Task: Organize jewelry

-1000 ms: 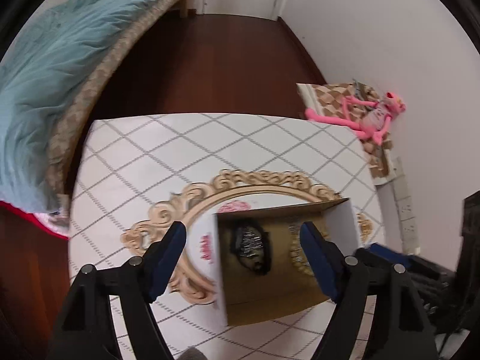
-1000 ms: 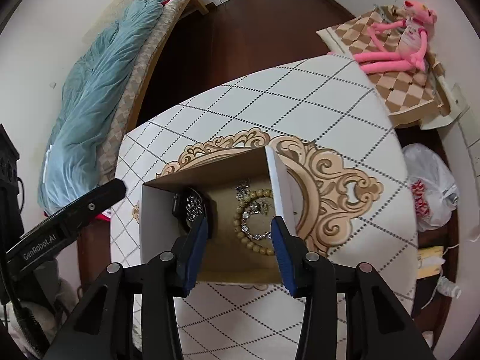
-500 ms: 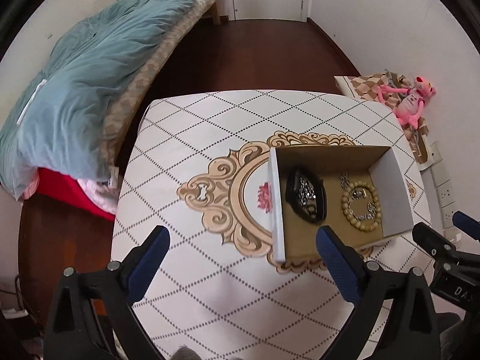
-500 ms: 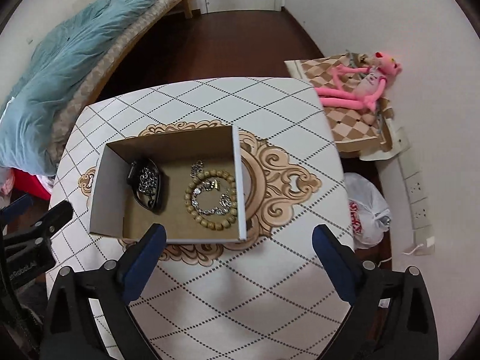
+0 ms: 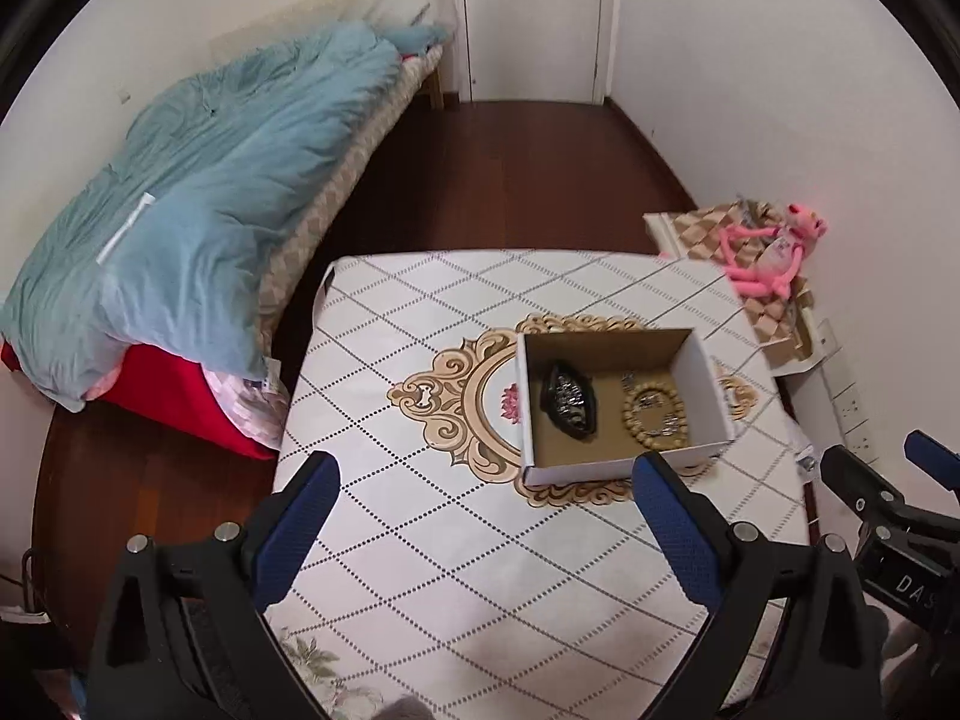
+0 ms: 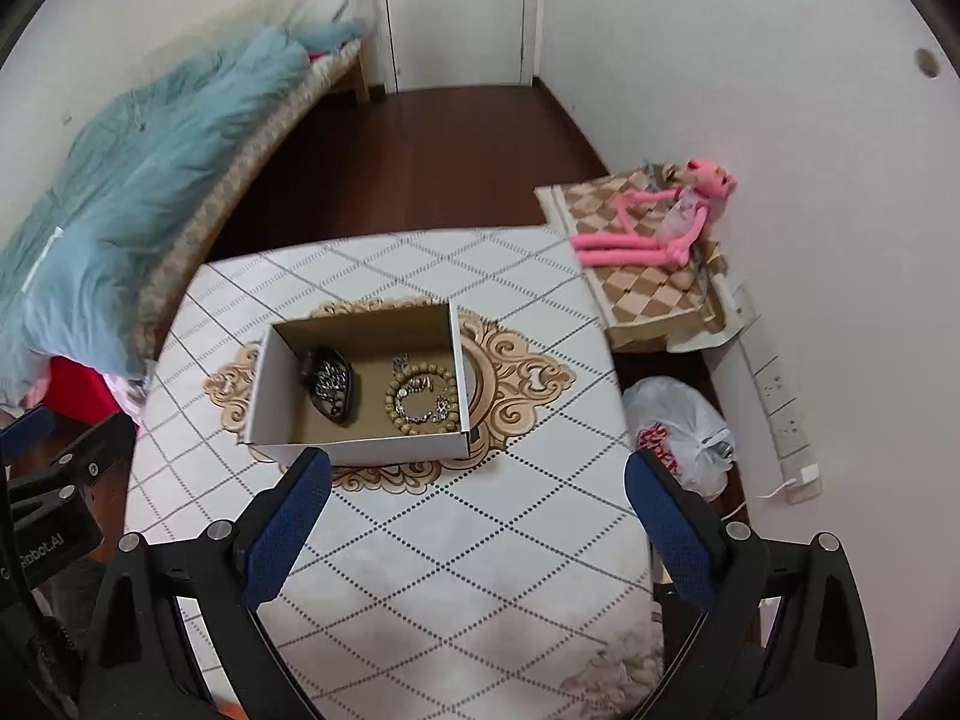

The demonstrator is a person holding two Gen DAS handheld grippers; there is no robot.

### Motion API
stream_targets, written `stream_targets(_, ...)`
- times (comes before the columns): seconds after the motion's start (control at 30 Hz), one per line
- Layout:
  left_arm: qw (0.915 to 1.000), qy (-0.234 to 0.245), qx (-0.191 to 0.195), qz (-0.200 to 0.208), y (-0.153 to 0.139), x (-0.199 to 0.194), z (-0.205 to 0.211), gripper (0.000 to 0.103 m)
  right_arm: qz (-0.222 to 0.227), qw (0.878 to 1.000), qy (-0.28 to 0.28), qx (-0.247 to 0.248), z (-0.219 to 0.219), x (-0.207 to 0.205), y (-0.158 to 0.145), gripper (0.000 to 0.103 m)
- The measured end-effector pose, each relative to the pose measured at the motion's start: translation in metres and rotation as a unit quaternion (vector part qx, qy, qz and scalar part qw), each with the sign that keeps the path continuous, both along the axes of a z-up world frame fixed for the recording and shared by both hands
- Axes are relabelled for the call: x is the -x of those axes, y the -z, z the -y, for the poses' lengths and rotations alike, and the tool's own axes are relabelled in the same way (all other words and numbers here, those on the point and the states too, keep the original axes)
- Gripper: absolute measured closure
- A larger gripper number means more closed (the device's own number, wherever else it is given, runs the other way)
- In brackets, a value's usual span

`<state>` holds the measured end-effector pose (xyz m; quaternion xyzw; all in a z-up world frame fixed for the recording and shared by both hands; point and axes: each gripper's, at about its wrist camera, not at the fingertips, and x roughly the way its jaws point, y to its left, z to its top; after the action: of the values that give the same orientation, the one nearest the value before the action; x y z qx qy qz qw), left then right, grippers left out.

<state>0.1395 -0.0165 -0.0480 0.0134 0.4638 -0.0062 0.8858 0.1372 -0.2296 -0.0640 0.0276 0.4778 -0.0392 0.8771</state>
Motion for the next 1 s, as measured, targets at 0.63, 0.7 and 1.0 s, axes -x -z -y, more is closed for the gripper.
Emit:
stream_targets(0.63, 0.9979, 0.009, 0.022, 0.06, -0.095, 0.08, -0.005, 0.003, 0.109, 0.994, 0.006, 0.004, 0.002, 0.108, -0.133, 0.003)
stream_targets(0.7, 0.9979, 0.01, 0.026, 0.059, -0.097, 0.082, -0.006, 0.003, 0.108, 0.994, 0.003, 0.003, -0.001, 0.112, -0.136, 0.002)
stream_targets(1.0, 0.9986, 0.007, 0.018, 0.049, -0.096, 0.066, 0.0, 0.003, 0.089, 0.996, 0.004, -0.009, 0.002, 0.092, -0.13, 0.002)
